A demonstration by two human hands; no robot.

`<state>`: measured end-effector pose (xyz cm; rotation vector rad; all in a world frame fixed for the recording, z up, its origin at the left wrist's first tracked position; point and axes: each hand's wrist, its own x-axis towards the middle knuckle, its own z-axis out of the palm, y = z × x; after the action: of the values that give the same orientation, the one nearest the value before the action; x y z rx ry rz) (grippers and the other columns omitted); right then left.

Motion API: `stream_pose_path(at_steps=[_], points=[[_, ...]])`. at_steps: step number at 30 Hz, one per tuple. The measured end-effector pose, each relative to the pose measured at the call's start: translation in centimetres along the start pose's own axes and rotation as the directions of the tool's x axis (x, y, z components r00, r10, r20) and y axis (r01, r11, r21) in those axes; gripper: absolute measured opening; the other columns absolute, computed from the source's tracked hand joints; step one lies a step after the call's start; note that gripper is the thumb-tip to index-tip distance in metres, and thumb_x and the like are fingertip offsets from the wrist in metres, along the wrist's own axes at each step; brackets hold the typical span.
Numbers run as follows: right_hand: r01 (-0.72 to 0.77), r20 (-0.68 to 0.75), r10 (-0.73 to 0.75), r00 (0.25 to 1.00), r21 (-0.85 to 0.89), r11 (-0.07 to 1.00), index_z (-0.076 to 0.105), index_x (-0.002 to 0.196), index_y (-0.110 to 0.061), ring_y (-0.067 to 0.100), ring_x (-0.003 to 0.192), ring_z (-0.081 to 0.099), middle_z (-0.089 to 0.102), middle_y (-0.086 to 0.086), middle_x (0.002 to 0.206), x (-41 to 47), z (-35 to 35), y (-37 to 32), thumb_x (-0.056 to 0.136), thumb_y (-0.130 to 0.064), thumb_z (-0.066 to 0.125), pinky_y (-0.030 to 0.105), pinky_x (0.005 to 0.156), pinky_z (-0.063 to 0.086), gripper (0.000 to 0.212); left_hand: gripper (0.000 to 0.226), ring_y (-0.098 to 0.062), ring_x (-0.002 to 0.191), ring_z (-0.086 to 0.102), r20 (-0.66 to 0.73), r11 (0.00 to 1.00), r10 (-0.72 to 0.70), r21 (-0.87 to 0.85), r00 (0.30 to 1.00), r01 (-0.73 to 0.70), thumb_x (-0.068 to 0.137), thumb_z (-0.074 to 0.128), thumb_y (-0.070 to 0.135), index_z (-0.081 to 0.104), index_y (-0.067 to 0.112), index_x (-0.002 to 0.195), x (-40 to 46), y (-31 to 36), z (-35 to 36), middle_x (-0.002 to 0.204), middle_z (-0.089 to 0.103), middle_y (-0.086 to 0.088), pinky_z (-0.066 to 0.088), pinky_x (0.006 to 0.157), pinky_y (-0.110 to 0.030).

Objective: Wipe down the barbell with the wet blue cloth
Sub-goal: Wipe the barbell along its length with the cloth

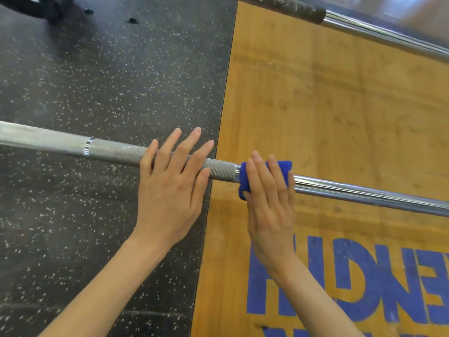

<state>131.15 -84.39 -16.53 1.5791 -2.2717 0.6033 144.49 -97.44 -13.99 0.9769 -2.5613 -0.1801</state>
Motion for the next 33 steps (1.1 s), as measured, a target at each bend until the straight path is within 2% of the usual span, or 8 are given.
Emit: stream_pose_path(at_steps=[5, 9, 14, 18, 21, 26, 31, 33], points=[[0.019, 0.051, -0.02, 0.999, 0.032, 0.999, 0.048, 0.145, -0.009, 0.023, 0.141, 0.044, 0.052, 0.006, 0.148, 1.5, -0.6, -1.2, 0.112, -0.021, 0.031, 0.042, 0.122, 0.026, 0.039, 0.048, -0.027, 0.148, 0.034, 0.011, 1.0, -0.004, -0.009, 1.0, 0.004, 0.109, 0.027, 0.032, 0.051, 0.02, 0.148, -0.4, 0.2, -0.3, 0.157, 0.044, -0.001, 0.01, 0.123, -0.041], [-0.143, 0.088, 0.149, 0.985, -0.076, 0.987, 0.051, 0.071, -0.021, 0.021, 0.056, 0.048, 0.046, -0.008, 0.062, 6.7, -1.3, -2.8, 0.106, -0.025, 0.031, 0.029, 0.054, 0.027, 0.04, 0.047, -0.027, 0.149, 0.032, 0.02, 1.0, -0.006, -0.021, 1.0, 0.007, 0.109, 0.028, 0.031, 0.05, 0.02, 0.149, -0.9, 0.2, -0.3, 0.158, 0.043, -0.002, 0.008, 0.124, -0.04], [-0.18, 0.265, 0.18, 0.947, -0.022, 0.983, 0.059, 0.129, -0.016, 0.022, 0.12, 0.053, 0.059, -0.002, 0.121, 2.0, -3.6, -4.6, 0.11, -0.034, 0.024, 0.042, 0.114, 0.034, 0.044, 0.05, -0.028, 0.148, 0.033, 0.031, 0.999, -0.019, -0.025, 0.999, 0.02, 0.11, 0.022, 0.034, 0.051, 0.021, 0.148, -1.6, 0.3, -0.6, 0.157, 0.044, -0.002, 0.009, 0.124, -0.041], [-0.334, 0.577, 0.306, 0.758, -0.06, 0.941, 0.055, 0.096, -0.017, 0.022, 0.067, 0.044, 0.047, -0.006, 0.074, 7.7, -3.9, -3.7, 0.104, -0.033, 0.001, 0.033, 0.062, 0.036, 0.057, 0.051, -0.028, 0.148, 0.032, 0.047, 0.999, -0.02, -0.029, 0.999, 0.021, 0.111, 0.019, 0.035, 0.051, 0.021, 0.148, -2.4, 0.5, -0.7, 0.157, 0.045, -0.002, 0.01, 0.123, -0.042], [-0.312, 0.762, 0.253, 0.596, -0.07, 0.948, 0.047, 0.083, -0.011, 0.022, 0.058, 0.042, 0.05, -0.001, 0.068, 10.1, -4.1, -2.4, 0.105, -0.028, 0.036, 0.032, 0.052, 0.027, 0.029, 0.052, -0.029, 0.148, 0.033, 0.042, 1.0, -0.006, -0.018, 0.999, 0.006, 0.111, 0.017, 0.035, 0.051, 0.021, 0.147, -2.9, 0.5, -0.9, 0.157, 0.044, -0.003, 0.01, 0.123, -0.042], [-0.284, 0.401, 0.271, 0.875, -0.027, 0.958, 0.062, 0.115, -0.017, 0.021, 0.102, 0.053, 0.059, -0.002, 0.106, 1.1, -5.4, -5.7, 0.108, -0.031, 0.031, 0.043, 0.111, 0.037, 0.035, 0.052, -0.028, 0.148, 0.032, 0.052, 0.999, -0.022, -0.024, 0.998, 0.023, 0.111, 0.017, 0.036, 0.051, 0.022, 0.148, -3.9, 0.7, -1.1, 0.158, 0.042, -0.002, 0.009, 0.123, -0.041], [-0.214, 0.691, 0.238, 0.683, -0.123, 0.969, 0.038, 0.077, -0.018, 0.028, 0.065, 0.042, 0.041, -0.001, 0.066, 7.3, -4.0, -3.9, 0.107, -0.032, 0.022, 0.034, 0.052, 0.027, 0.037, 0.05, -0.029, 0.149, 0.03, 0.072, 1.0, -0.023, -0.014, 0.997, 0.024, 0.11, 0.02, 0.034, 0.048, 0.023, 0.149, -5.0, 0.9, -1.4, 0.159, 0.041, -0.002, 0.008, 0.123, -0.042], [-0.139, 0.622, 0.162, 0.766, -0.085, 0.987, 0.044, 0.086, -0.017, 0.027, 0.069, 0.043, 0.046, -0.001, 0.071, 5.8, -4.6, -4.3, 0.105, -0.021, 0.031, 0.033, 0.055, 0.031, 0.023, 0.049, -0.029, 0.149, 0.03, 0.083, 1.0, -0.018, -0.013, 0.996, 0.019, 0.11, 0.02, 0.034, 0.046, 0.023, 0.15, -5.3, 1.0, -1.6, 0.159, 0.041, -0.002, 0.009, 0.123, -0.043]])
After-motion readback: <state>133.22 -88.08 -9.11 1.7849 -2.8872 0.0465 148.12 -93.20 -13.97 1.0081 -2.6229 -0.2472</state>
